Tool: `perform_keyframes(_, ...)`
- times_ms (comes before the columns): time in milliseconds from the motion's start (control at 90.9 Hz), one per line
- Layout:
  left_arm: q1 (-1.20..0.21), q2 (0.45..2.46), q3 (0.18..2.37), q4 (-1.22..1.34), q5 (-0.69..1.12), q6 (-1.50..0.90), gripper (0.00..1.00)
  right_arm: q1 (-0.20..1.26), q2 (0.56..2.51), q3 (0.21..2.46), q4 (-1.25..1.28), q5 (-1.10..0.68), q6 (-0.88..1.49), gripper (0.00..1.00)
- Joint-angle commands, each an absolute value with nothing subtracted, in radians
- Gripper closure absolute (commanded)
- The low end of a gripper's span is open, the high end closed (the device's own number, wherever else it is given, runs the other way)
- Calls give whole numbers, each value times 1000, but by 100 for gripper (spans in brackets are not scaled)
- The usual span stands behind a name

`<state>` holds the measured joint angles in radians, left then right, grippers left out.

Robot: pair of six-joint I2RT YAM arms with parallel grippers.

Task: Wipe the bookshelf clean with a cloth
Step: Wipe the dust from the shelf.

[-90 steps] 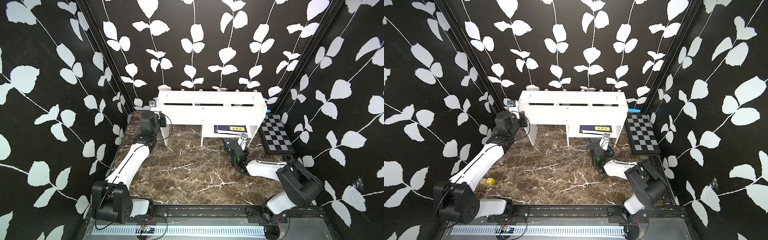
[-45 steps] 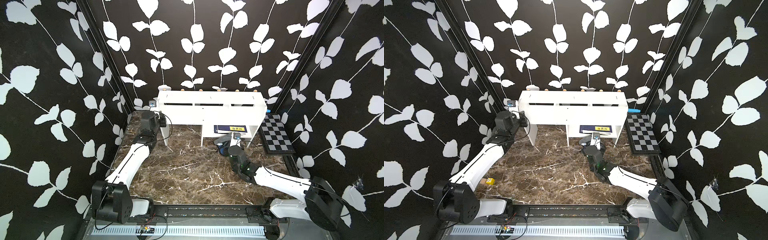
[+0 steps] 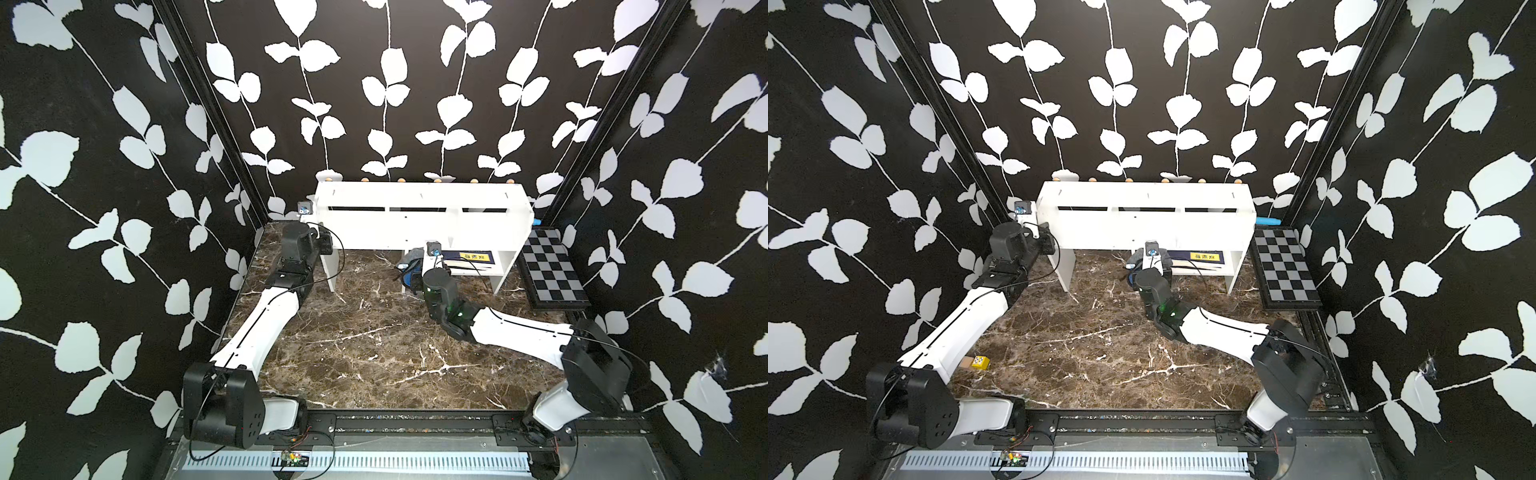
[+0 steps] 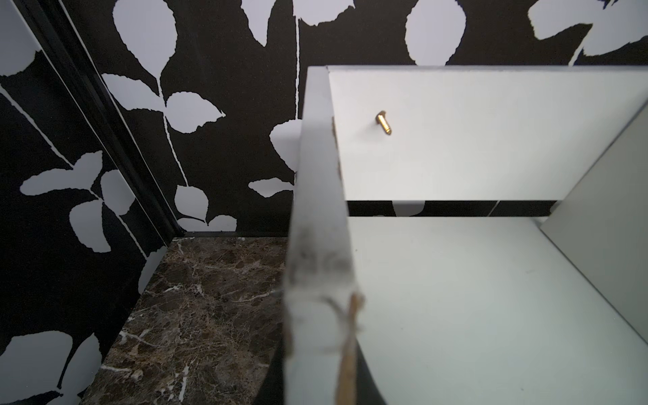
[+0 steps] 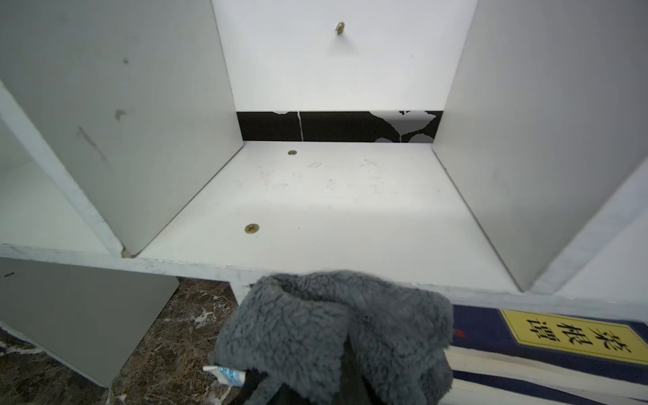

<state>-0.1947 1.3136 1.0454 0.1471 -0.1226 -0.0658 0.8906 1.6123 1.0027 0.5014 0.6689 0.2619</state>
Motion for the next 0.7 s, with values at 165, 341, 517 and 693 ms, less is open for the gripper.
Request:
perform_keyframes(165, -201, 1272, 1029, 168, -136, -86, 100, 907, 1725, 985, 568, 604, 337, 100)
perform_keyframes(341, -201, 1273, 1030, 168, -134, -86, 100, 938, 1730, 932, 592, 619, 341, 100)
perform_keyframes(517, -201, 1285, 1032, 165, -123, -93, 100, 936, 1680, 1001, 560, 671, 240, 100)
perform_keyframes(693, -201, 1284, 1031, 163, -123, -93, 100, 922, 1674, 1077, 533, 700, 184, 100)
